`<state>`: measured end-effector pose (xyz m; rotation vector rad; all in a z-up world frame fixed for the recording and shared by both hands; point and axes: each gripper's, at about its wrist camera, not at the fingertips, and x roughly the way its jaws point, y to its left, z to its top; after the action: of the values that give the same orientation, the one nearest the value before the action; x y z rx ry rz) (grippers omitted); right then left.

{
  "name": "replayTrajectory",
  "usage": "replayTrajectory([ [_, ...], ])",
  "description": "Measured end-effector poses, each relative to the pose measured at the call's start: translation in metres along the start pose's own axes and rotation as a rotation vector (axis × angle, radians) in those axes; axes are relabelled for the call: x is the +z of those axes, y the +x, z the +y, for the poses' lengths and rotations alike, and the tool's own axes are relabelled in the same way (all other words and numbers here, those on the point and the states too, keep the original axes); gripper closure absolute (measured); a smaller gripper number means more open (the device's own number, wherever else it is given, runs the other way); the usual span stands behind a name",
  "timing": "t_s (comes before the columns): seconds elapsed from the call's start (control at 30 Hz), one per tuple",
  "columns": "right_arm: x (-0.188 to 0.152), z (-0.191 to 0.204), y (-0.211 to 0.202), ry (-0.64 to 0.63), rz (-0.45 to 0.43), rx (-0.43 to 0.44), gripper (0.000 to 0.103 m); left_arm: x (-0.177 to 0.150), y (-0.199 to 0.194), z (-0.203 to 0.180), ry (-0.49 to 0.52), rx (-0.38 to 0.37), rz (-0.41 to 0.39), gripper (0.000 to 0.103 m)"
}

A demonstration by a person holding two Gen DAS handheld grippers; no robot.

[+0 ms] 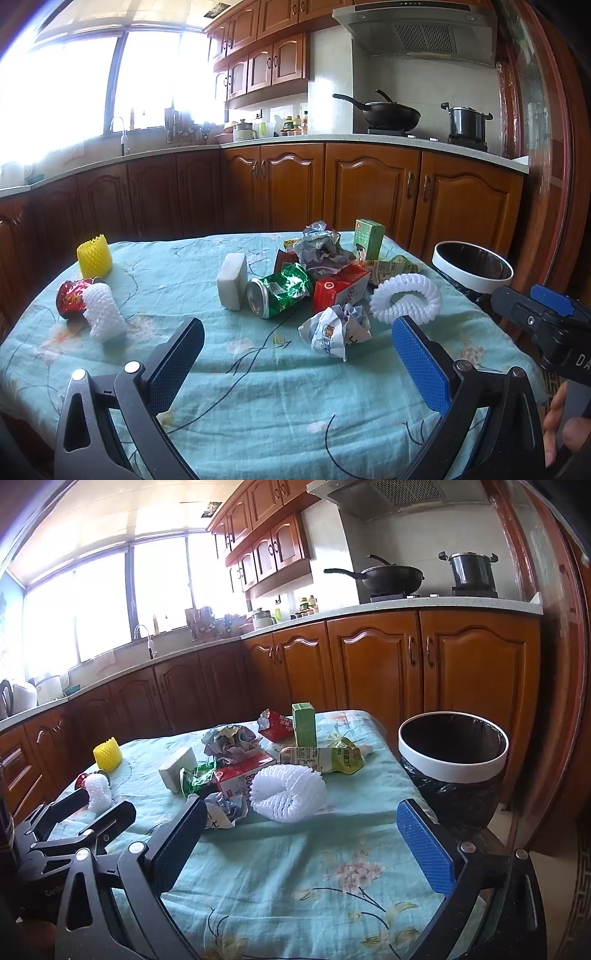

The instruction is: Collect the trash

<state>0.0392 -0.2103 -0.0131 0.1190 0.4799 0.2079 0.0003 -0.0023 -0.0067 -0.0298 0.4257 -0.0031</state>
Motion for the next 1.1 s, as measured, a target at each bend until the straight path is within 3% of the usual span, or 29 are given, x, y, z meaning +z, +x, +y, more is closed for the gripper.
replayTrajectory([
  [0.53, 0.0, 0.002, 0.006, 0.005, 0.006, 0.005, 0.0, -0.002, 0.007, 0.0, 0.0, 0.002, 0.021, 0.001],
  [1.1, 0.006, -0.011, 0.025, 0.014, 0.039, 0.028, 0.001, 0.007, 0.043, 0.005, -0.038, -0.027, 0.135, 0.001],
])
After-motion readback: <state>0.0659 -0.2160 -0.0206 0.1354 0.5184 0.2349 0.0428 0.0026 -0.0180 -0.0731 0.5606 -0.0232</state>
